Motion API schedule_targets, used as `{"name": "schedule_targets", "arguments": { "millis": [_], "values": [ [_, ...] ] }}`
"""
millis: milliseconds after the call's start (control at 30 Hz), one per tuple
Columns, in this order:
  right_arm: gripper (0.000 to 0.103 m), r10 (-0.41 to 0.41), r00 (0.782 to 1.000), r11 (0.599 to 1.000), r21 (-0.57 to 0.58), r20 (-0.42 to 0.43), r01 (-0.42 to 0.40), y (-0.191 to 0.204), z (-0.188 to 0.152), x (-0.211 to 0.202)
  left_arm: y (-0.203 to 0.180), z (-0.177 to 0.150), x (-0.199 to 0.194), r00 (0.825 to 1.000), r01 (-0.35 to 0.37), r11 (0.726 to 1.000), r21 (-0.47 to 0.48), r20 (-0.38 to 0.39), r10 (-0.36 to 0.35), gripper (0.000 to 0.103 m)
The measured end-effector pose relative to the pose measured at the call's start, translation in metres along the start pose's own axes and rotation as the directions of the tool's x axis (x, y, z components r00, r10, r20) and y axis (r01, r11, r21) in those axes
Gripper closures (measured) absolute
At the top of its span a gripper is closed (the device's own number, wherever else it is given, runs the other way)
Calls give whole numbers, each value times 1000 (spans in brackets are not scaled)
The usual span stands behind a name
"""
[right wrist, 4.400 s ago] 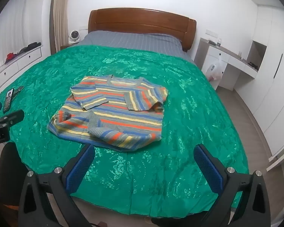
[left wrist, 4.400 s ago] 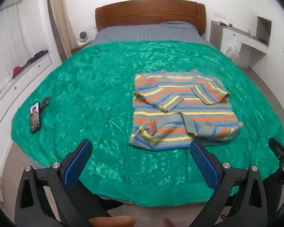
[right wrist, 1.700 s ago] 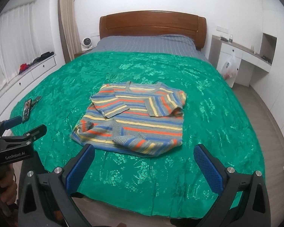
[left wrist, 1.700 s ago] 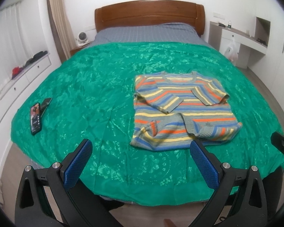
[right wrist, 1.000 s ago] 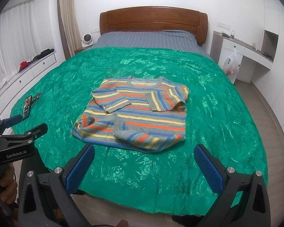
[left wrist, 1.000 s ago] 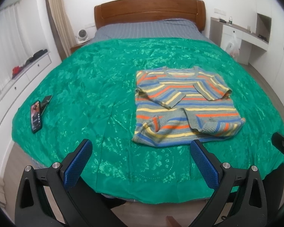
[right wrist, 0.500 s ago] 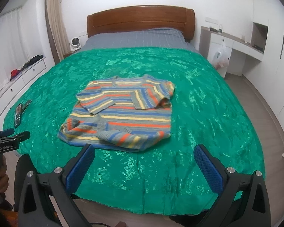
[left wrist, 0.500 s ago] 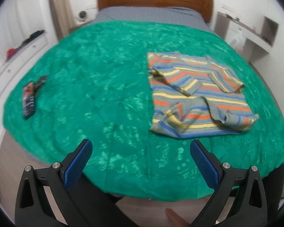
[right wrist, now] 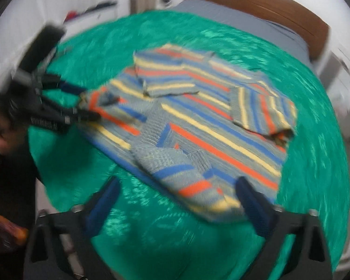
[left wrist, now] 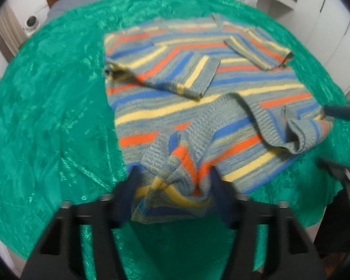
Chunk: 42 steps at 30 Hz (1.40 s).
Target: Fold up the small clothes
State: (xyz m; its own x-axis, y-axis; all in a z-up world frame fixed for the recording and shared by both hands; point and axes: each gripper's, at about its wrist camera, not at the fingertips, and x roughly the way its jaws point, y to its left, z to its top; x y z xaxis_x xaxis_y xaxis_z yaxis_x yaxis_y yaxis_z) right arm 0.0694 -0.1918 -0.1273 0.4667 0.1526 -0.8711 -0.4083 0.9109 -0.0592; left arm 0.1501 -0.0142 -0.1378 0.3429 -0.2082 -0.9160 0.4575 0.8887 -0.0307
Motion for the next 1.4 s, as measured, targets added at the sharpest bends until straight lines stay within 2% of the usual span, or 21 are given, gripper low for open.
{"name": "schedule_targets", "arguments": {
  "millis": [33,67,200,333,400,500,600,633,667,700,733,767,800,933,1033,1067,1133,1200,1233,1267,1400],
  "values": [
    [72,17,1000,1000,7,-18,-17,-2,-1,6,0,-2,-1,1000,19,1000,3,3,-19,78],
    [97,32,999,999,26,-24,-31,-5,-4,7,-1,-5,-5,999,43,999,12,16,-43,92],
    [98,40,998,998,43,45,-42,-9,-25,-34,-21,-34,-45,987,22,988,150,153,-46,93],
    [98,-4,997,999,-33,82,7,4,-65,-80,-28,-80,-84,969,2,965,263,236,-66,93],
    [98,-58,998,995,-84,37,61,12,-94,-84,-28,-109,-90,975,-13,953,304,214,-55,92],
    [98,-68,990,996,-71,-122,59,8,-140,-67,-16,-141,-80,994,-40,949,313,110,6,91],
    [96,-41,973,999,22,-226,47,-9,-169,-56,2,-160,-69,995,-101,957,272,31,96,90],
    [89,-42,971,997,58,-235,57,-15,-172,-56,9,-163,-69,995,-99,967,234,16,98,89],
    [74,-40,972,994,91,-231,62,-20,-172,-57,16,-162,-69,996,-84,980,182,5,85,81],
    [65,-37,977,988,138,-209,67,-27,-168,-61,24,-158,-70,999,-48,994,97,3,48,66],
    [48,-41,984,982,177,-173,72,-34,-156,-63,28,-153,-70,1000,-23,999,43,10,23,56],
    [40,-36,991,974,216,-127,63,-37,-147,-67,27,-150,-69,1000,-8,1000,8,23,8,39],
    [39,-27,995,969,241,-97,50,-39,-141,-69,27,-145,-67,999,-1,999,-32,38,2,31],
    [37,55,998,890,451,30,-62,-56,-91,-56,8,-129,-36,996,-87,994,-67,-41,85,31],
    [37,78,993,800,588,93,-118,-62,-68,-33,-4,-134,-15,986,-131,990,-58,-116,123,40],
    [37,72,994,769,630,85,-110,-64,-63,-21,-6,-134,-10,984,-129,990,-60,-134,120,49],
    [37,61,998,750,658,33,-67,-60,-58,-2,-7,-137,-5,983,-122,990,-74,-148,110,61],
    [57,68,997,763,646,-32,-31,-58,-65,12,-5,-139,-7,984,-110,990,-88,-149,96,92],
    [88,77,996,769,639,-48,-28,-59,-74,11,-3,-141,-8,984,-110,989,-94,-148,95,93],
    [97,82,994,770,637,-66,-22,-61,-87,7,0,-144,-11,987,-100,989,-105,-140,84,97],
    [101,52,993,732,681,-104,33,-83,-135,-23,21,-151,-23,991,-69,984,-164,-124,49,102]
  ]
}}
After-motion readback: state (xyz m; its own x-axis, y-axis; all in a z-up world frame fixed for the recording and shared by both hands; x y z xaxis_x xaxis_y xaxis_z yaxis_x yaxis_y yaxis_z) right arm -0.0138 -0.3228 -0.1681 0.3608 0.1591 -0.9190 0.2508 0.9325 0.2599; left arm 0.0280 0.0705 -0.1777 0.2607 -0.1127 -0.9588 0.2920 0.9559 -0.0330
